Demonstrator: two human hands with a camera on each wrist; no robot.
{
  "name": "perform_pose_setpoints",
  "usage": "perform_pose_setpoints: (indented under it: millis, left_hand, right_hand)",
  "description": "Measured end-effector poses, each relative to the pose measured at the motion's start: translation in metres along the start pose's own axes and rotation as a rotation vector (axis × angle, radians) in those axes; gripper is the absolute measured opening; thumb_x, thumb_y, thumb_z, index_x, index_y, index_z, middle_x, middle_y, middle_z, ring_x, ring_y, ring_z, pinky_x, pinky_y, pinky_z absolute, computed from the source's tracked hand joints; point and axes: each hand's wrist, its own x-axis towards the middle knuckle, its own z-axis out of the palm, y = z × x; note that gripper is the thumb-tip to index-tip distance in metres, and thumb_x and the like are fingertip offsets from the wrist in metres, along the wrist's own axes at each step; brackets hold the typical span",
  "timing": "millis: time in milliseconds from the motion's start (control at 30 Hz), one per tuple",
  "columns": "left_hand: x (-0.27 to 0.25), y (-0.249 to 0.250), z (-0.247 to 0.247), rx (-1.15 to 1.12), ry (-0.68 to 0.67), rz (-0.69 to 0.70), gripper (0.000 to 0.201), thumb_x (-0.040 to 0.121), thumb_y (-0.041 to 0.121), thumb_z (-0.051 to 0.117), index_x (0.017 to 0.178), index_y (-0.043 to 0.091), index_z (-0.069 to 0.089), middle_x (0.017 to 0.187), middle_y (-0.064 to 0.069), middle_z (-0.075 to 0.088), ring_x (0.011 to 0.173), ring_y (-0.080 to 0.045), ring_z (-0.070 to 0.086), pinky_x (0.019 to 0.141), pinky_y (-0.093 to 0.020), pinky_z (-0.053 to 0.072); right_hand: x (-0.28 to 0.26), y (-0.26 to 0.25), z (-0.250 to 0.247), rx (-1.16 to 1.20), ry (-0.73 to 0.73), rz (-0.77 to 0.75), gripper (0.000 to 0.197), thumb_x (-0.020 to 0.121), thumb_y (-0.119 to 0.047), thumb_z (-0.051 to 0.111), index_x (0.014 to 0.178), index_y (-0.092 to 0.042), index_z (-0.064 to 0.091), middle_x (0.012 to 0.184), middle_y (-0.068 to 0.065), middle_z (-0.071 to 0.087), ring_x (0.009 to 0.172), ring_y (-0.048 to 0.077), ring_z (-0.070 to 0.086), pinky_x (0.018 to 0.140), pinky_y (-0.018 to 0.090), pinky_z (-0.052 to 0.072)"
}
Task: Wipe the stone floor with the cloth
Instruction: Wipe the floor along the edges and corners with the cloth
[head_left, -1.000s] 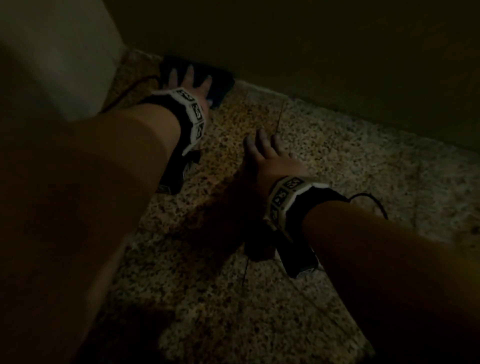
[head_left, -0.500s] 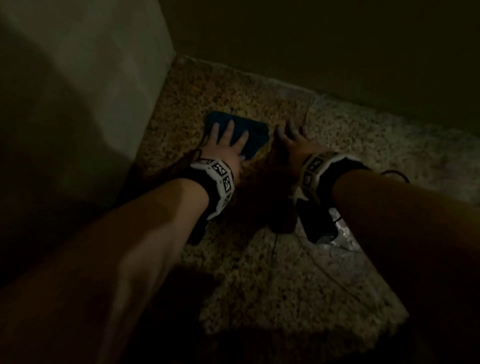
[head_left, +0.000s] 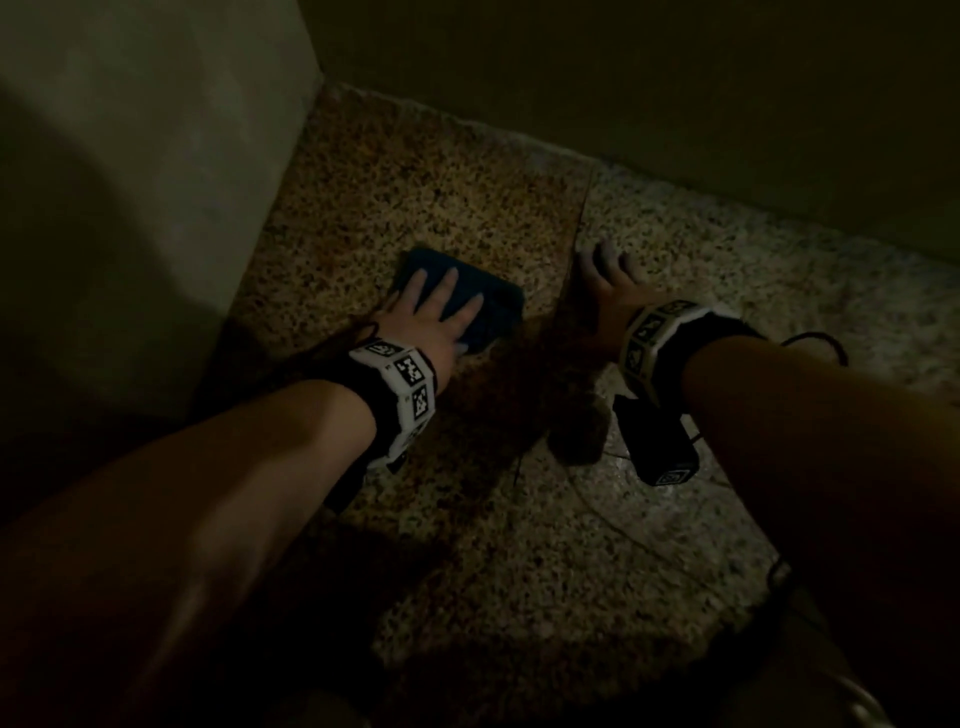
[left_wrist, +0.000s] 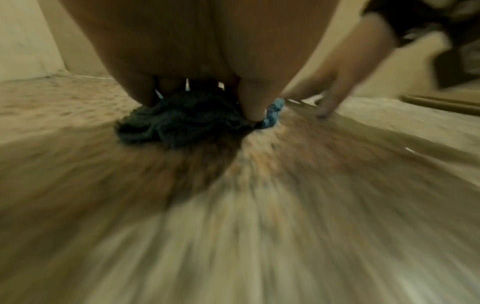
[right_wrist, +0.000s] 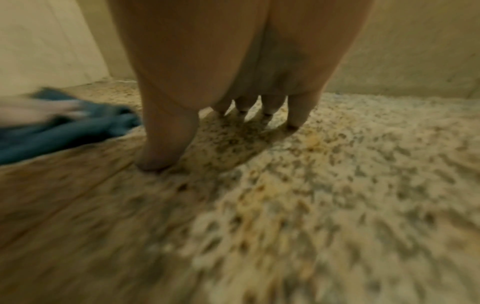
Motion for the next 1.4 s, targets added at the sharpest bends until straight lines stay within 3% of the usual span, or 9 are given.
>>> perform_pose_setpoints:
  millis: [67,233,500,633,767,900,1033,1200,1400]
  left_hand:
    - [0.013,0.005,-0.011,0.003,0.014,-0.008,0.059,0.104,0.039,0.023,0.148,0.036,-0.016,0.155,0.001,-0.027,0.143,-0.031,-0.018,0.116,-0.046,0.007]
    - [0.053,0.024,-0.051,-0.003,0.061,-0.049,0.061,0.105,0.033,0.028,0.149,0.034,-0.014,0.156,-0.001,-0.025,0.144,-0.033,-0.016,0.115,-0.049,0.008]
    - [0.106,0.048,-0.107,0.001,0.228,-0.018,0.059,0.103,0.037,0.028,0.152,0.024,-0.004,0.158,-0.012,-0.013,0.144,-0.039,-0.005,0.116,-0.049,0.003]
    - [0.103,0.047,-0.105,-0.026,0.235,0.001,0.057,0.103,0.038,0.026,0.152,0.027,-0.002,0.158,-0.01,-0.014,0.144,-0.038,-0.007,0.117,-0.049,0.003]
    - [0.091,0.044,-0.105,-0.019,0.194,0.018,0.057,0.104,0.035,0.025,0.152,0.026,-0.004,0.158,-0.01,-0.014,0.144,-0.038,-0.008,0.116,-0.048,0.002]
    - [0.06,0.045,-0.078,0.09,0.136,0.028,0.058,0.105,0.032,0.026,0.152,0.025,-0.006,0.157,-0.007,-0.018,0.144,-0.037,-0.01,0.116,-0.048,0.005]
    - [0.025,0.038,-0.05,0.039,0.049,0.056,0.056,0.106,0.032,0.022,0.15,0.032,-0.012,0.156,-0.003,-0.024,0.143,-0.035,-0.016,0.116,-0.047,0.004]
    - [-0.006,0.036,-0.023,0.113,-0.035,0.092,0.056,0.105,0.031,0.021,0.149,0.032,-0.014,0.155,-0.002,-0.026,0.143,-0.034,-0.019,0.116,-0.045,0.006]
    - [-0.013,0.029,-0.002,0.146,-0.035,0.126,0.057,0.104,0.037,0.022,0.149,0.037,-0.013,0.155,0.001,-0.028,0.143,-0.031,-0.02,0.116,-0.045,0.007]
  right_hand:
    - [-0.005,0.0,0.001,0.011,-0.008,-0.016,0.095,0.095,-0.033,0.056,0.147,-0.031,-0.024,0.153,-0.004,-0.033,0.145,0.027,-0.017,0.115,0.047,0.018]
    - [-0.007,0.002,0.003,0.118,-0.024,-0.047,0.092,0.094,-0.009,0.051,0.148,-0.032,-0.021,0.153,-0.006,-0.033,0.144,0.024,-0.021,0.116,0.053,0.015]
    - [-0.011,0.005,-0.002,0.197,-0.089,-0.076,0.088,0.096,-0.035,0.05,0.148,-0.032,-0.021,0.152,-0.007,-0.035,0.143,0.022,-0.025,0.117,0.053,0.011]
    - [-0.007,0.008,-0.001,0.182,-0.09,-0.078,0.09,0.096,-0.025,0.051,0.148,-0.033,-0.022,0.151,-0.008,-0.036,0.143,0.023,-0.025,0.117,0.051,0.01]
    - [-0.002,0.007,0.001,0.14,-0.075,-0.054,0.09,0.096,-0.026,0.051,0.146,-0.034,-0.023,0.151,-0.007,-0.037,0.143,0.023,-0.024,0.116,0.048,0.012]
    - [0.0,0.005,0.002,0.104,-0.068,-0.03,0.096,0.095,-0.018,0.056,0.146,-0.035,-0.023,0.151,-0.009,-0.036,0.143,0.022,-0.023,0.116,0.046,0.013]
    - [-0.003,0.004,0.003,0.103,-0.043,-0.008,0.096,0.093,-0.005,0.053,0.147,-0.035,-0.019,0.152,-0.009,-0.034,0.144,0.022,-0.02,0.114,0.044,0.022]
    - [-0.006,0.001,0.009,0.129,-0.023,0.027,0.092,0.093,-0.04,0.057,0.148,-0.037,-0.016,0.154,-0.01,-0.029,0.145,0.024,-0.016,0.116,0.05,0.016]
    - [-0.015,0.025,0.014,0.181,-0.013,0.218,0.096,0.088,-0.052,0.059,0.151,-0.032,-0.011,0.158,-0.002,-0.02,0.145,0.034,-0.014,0.117,0.053,0.012]
